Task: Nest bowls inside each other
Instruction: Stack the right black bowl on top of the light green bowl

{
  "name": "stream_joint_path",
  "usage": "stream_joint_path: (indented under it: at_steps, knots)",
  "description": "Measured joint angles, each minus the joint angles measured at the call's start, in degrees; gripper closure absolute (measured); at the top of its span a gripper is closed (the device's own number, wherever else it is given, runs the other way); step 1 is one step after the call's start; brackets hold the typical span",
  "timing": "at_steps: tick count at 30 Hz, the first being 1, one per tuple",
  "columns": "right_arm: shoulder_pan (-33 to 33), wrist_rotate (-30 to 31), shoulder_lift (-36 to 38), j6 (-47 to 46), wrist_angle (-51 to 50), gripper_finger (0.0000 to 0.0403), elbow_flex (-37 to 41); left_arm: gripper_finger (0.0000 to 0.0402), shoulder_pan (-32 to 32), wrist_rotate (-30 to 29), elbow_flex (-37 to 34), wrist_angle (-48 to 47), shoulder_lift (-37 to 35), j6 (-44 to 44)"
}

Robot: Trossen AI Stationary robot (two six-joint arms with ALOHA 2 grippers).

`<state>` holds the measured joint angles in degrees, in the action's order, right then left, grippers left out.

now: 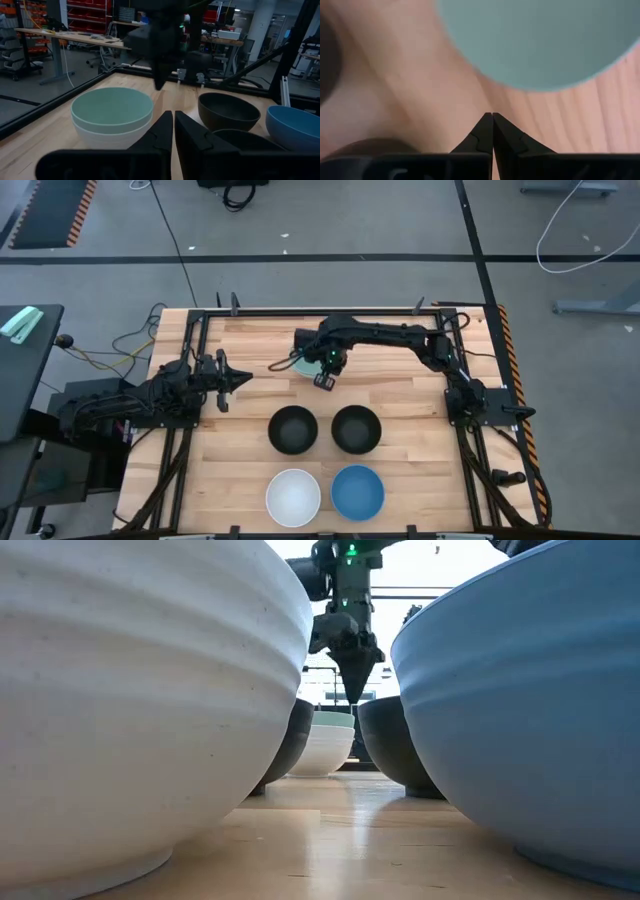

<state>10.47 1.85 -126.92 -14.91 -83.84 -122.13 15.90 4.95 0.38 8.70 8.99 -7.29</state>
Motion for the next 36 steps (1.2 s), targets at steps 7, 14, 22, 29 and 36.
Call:
stream_joint_path:
  at_steps: [7,14,22,29,36]
  knots:
    - [-5.46,1.74,5.45,-5.78,-2.58,0.0383,-0.02,0.0366,0.0,0.0,-0.02,-0.74,0.0,-0.02]
    - [-11.64,4.97,12.33,-14.39,-3.07,0.0379,0.64,0.0372,0.0,0.02,0.0,-0.93,0.0,-0.02]
    - [-18.77,5.62,21.51,-27.54,-2.82,0.037,13.48,0.0373,0.0,0.02,0.0,-0.93,0.0,-0.04]
    - [-23.69,4.83,29.47,-37.99,3.6,0.0346,29.58,0.0366,-0.02,0.02,0.0,-0.91,0.0,-0.04]
    - [-26.72,3.43,33.63,-41.56,14.77,0.0314,41.56,0.0376,-0.02,0.02,0.0,-0.86,0.0,-0.04]
